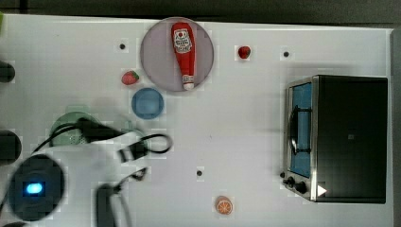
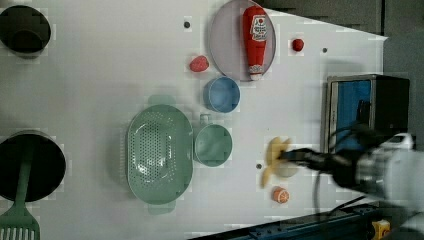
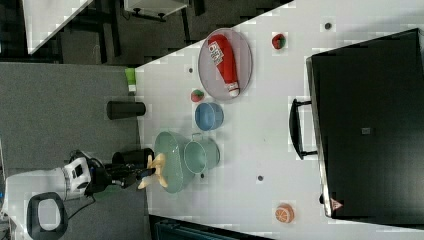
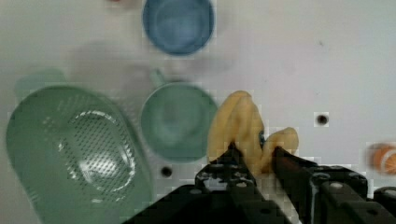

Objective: Pick Banana and place it in mug.

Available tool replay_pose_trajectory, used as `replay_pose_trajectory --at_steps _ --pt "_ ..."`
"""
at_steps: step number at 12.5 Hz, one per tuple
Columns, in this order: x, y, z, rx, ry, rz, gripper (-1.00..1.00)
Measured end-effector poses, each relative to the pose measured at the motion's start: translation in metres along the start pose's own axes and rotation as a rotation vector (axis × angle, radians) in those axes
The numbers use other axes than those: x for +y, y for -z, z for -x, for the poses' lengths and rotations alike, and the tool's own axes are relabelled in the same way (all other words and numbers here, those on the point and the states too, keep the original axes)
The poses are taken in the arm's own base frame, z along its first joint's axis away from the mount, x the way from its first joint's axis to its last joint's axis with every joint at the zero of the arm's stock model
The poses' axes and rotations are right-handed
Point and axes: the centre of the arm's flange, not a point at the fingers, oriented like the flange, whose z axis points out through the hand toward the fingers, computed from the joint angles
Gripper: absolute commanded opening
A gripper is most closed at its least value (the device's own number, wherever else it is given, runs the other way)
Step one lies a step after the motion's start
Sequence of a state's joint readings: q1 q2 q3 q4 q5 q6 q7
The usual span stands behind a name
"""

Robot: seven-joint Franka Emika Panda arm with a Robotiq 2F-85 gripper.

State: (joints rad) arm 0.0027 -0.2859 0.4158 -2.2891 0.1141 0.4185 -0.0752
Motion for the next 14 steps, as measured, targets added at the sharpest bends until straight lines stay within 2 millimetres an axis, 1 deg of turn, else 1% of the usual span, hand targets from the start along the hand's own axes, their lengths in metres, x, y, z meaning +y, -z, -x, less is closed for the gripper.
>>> replay_pose_trajectory --at_steps 1,3,5,6,7,8,9,10,11,12,13,14 --pt "-0.02 -0.01 0.012 -0.012 -0.013 0.005 -0.46" --pt "-0.047 -0.029 0.027 -0.033 -0.036 -0.009 -0.45" --pt "-0.061 -0.046 0.024 -0.006 -0.052 -0.053 -0.45" --pt "-0.063 -0.06 0.023 -0.006 -0.053 -0.063 -0.45" --pt "-0.064 -0.076 0.019 -0.012 -0.055 -0.065 -0.45" --pt "-0.069 -0.097 0.013 -0.031 -0.067 -0.08 -0.37" --pt "-0.073 -0.12 0.01 -0.063 -0.082 -0.096 -0.18" --pt "-0.071 -0.144 0.01 -0.104 -0.086 -0.071 0.05" --pt "-0.062 -0.168 0.014 -0.138 -0.092 -0.039 0.27" --pt "-0.05 -0.185 0.017 -0.151 -0.1 -0.016 0.49" --pt "-0.041 -0.194 0.018 -0.166 -0.112 0.001 0.72" --pt "-0.034 -0.192 0.014 -0.164 -0.132 0.0 0.95"
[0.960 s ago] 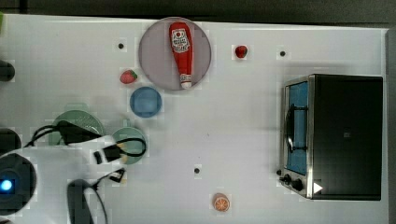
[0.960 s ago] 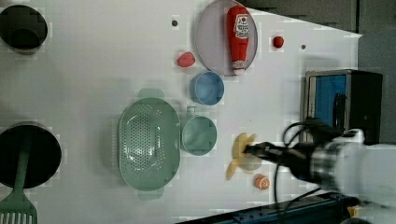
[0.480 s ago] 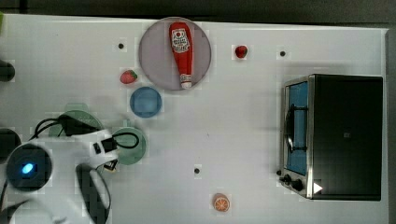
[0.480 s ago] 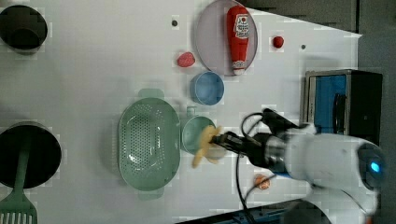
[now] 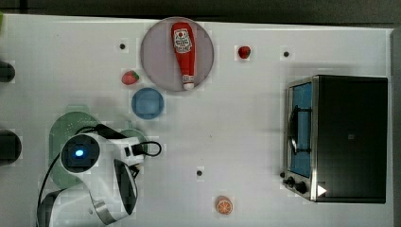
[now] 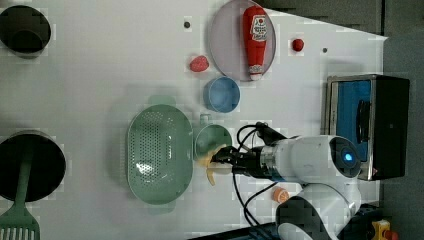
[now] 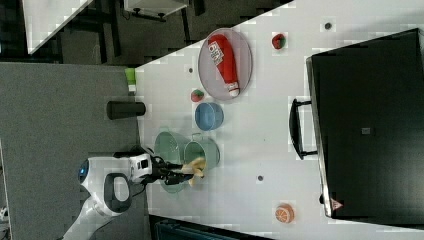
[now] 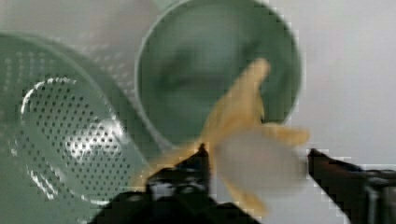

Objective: Pick Banana and place it in mug.

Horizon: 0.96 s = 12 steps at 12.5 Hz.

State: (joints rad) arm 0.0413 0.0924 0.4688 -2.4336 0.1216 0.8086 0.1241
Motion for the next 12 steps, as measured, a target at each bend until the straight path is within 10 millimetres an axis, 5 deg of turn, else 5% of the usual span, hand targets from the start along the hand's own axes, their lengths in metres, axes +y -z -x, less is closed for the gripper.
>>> replay_pose_trajectory --at_steps 4,7,12 --pt "-0.004 0.071 -0.022 0.106 -0.04 -0.084 1.0" --pt "-0.008 0.127 -0.02 0.172 -0.052 -0.152 1.0" --pt "0.041 0.242 -0.022 0.21 -0.129 -0.132 1.0"
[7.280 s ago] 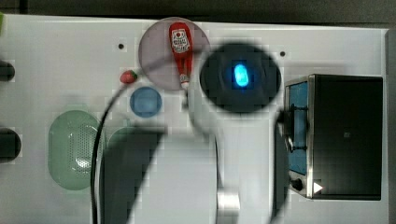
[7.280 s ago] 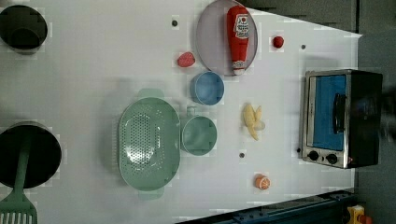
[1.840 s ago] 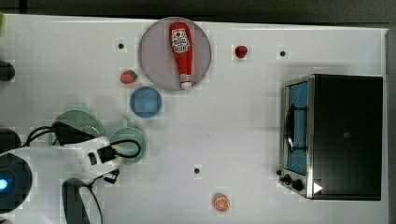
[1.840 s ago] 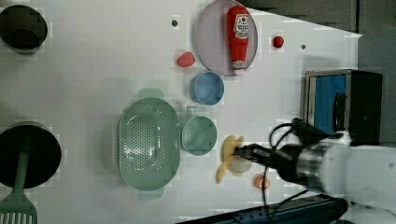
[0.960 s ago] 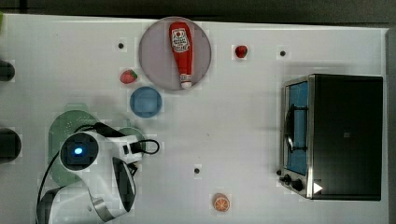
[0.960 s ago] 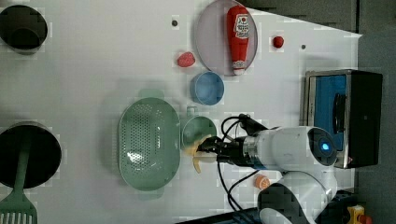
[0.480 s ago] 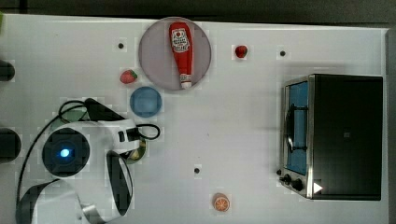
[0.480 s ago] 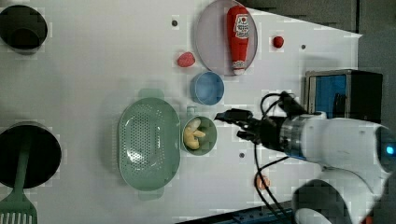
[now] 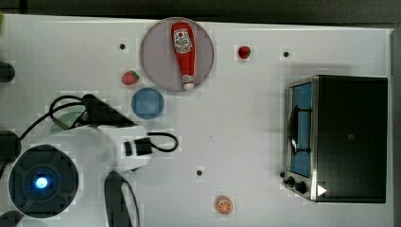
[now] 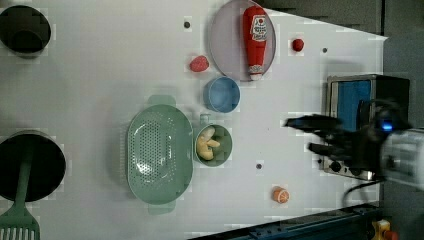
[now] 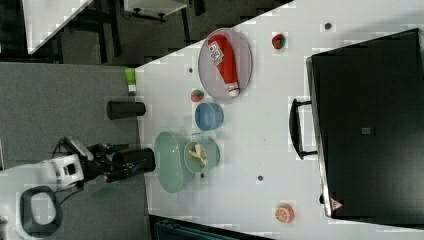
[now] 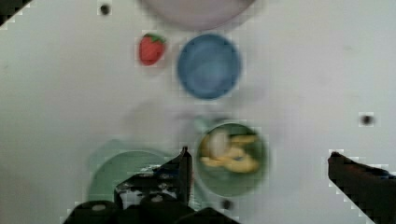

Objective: Pick Banana and place it in mug.

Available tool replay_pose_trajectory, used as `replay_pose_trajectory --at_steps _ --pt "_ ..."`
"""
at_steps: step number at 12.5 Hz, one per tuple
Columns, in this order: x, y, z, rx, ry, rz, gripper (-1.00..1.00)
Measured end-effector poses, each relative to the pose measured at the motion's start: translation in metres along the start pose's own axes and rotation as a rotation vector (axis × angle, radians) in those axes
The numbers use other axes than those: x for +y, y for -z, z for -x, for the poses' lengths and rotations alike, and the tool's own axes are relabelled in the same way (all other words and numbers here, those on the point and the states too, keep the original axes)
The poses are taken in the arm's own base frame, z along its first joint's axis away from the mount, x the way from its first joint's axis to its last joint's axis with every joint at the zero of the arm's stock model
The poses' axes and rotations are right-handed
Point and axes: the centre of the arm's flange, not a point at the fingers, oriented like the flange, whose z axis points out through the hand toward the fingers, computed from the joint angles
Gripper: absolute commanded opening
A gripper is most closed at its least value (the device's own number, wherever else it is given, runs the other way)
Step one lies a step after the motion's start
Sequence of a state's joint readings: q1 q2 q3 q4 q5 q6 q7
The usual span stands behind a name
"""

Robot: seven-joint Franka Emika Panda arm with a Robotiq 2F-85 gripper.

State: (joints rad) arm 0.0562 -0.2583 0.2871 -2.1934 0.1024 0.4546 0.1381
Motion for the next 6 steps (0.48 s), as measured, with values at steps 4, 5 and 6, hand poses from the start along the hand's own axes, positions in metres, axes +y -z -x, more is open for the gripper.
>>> replay_pose_trajectory --at_steps 4,5,6 --pt "0.052 0.06 -0.084 0.033 -0.152 0.002 1.0" --pt "0.072 0.073 -0.107 0.061 -0.186 0.017 1.0" --pt "0.095 0.08 -0.127 0.073 -0.23 0.029 1.0"
